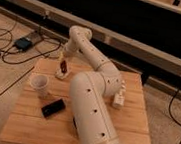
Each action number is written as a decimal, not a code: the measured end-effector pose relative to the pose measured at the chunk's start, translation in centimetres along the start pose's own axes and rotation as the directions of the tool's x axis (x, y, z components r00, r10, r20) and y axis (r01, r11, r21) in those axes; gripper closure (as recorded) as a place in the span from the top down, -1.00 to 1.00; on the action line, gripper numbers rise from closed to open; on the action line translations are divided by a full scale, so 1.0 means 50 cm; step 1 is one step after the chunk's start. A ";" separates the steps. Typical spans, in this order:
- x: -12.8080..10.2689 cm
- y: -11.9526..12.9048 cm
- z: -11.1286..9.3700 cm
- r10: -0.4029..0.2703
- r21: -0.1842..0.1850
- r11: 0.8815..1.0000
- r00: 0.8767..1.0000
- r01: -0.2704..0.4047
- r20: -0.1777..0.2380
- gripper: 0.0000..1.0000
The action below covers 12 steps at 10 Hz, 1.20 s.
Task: Place the pepper on the white sponge
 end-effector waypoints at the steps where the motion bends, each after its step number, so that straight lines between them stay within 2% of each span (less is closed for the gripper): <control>1: 0.004 0.000 0.007 -0.002 -0.010 1.000 1.000 0.002 -0.004 -1.00; 2: 0.008 0.000 0.015 -0.005 -0.020 1.000 1.000 0.005 -0.009 -0.97; 4: 0.009 0.004 0.024 -0.018 -0.040 0.999 1.000 0.017 -0.009 -0.70; 6: 0.012 0.004 0.031 -0.028 -0.056 0.998 1.000 0.027 -0.014 -0.24; 7: 0.012 0.004 0.031 -0.031 -0.058 0.998 0.999 0.030 -0.015 -0.10; 8: 0.014 0.002 0.031 -0.034 -0.061 0.998 0.999 0.033 -0.019 0.16; 10: 0.016 0.000 0.031 -0.038 -0.067 0.997 0.999 0.036 -0.025 0.53; 12: 0.018 0.000 0.032 -0.040 -0.074 0.997 0.999 0.038 -0.030 0.60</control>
